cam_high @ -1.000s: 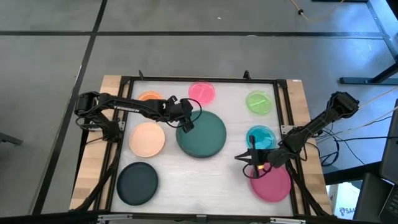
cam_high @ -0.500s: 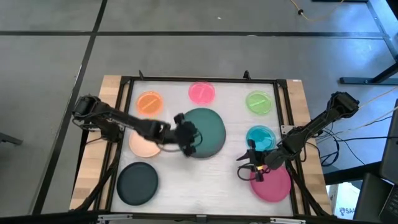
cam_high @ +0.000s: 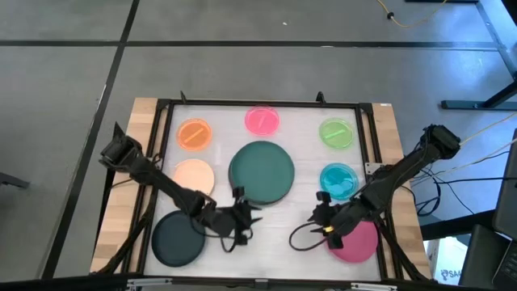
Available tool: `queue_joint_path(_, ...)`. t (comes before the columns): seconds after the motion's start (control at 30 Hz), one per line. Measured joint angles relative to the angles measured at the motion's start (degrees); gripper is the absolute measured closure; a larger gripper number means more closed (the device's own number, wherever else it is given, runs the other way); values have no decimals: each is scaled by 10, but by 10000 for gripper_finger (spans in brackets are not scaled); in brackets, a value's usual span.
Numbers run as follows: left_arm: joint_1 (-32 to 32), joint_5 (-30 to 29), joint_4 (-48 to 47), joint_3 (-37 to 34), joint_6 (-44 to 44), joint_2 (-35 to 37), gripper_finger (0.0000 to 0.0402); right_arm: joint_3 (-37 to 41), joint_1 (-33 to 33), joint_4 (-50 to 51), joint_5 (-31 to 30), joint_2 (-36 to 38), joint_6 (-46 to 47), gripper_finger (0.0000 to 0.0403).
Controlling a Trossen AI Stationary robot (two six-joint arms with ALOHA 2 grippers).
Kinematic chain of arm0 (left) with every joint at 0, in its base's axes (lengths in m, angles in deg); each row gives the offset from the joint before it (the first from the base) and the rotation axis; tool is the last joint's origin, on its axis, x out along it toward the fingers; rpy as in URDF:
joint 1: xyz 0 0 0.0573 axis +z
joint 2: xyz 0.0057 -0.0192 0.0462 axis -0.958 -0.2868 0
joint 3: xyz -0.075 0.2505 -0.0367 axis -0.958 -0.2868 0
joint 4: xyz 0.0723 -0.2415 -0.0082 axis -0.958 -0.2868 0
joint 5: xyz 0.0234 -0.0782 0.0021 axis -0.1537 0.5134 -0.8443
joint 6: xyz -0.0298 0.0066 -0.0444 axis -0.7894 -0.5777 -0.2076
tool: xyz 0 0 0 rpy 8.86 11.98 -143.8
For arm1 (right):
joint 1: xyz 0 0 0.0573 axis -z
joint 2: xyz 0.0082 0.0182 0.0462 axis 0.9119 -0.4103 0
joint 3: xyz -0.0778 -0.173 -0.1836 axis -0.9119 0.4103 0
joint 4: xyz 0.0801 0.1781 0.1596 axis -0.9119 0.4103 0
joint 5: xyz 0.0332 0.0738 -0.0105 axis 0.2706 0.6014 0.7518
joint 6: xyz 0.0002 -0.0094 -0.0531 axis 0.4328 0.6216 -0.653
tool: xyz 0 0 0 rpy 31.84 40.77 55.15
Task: Stack plastic plates
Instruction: Stack the medium pink plate on top of the big green plate
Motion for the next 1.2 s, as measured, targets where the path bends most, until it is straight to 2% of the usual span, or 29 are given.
queue_joint_path(0.23,-32,18,42,0,52,0,282,-92,-17,90,63,-64,118,254)
queue_joint_path(0.33,-33,37,44,0,56,0,282,-114,-48,92,67,-80,176,254)
queue_joint_path(0.67,-31,39,60,0,46,0,282,-132,-154,93,57,-156,380,254)
queue_joint_path(0.93,-31,39,79,0,46,0,282,-132,-170,169,67,-210,454,254)
queue_joint_path(1.2,-31,39,82,0,35,0,282,-132,-168,182,71,-252,455,255)
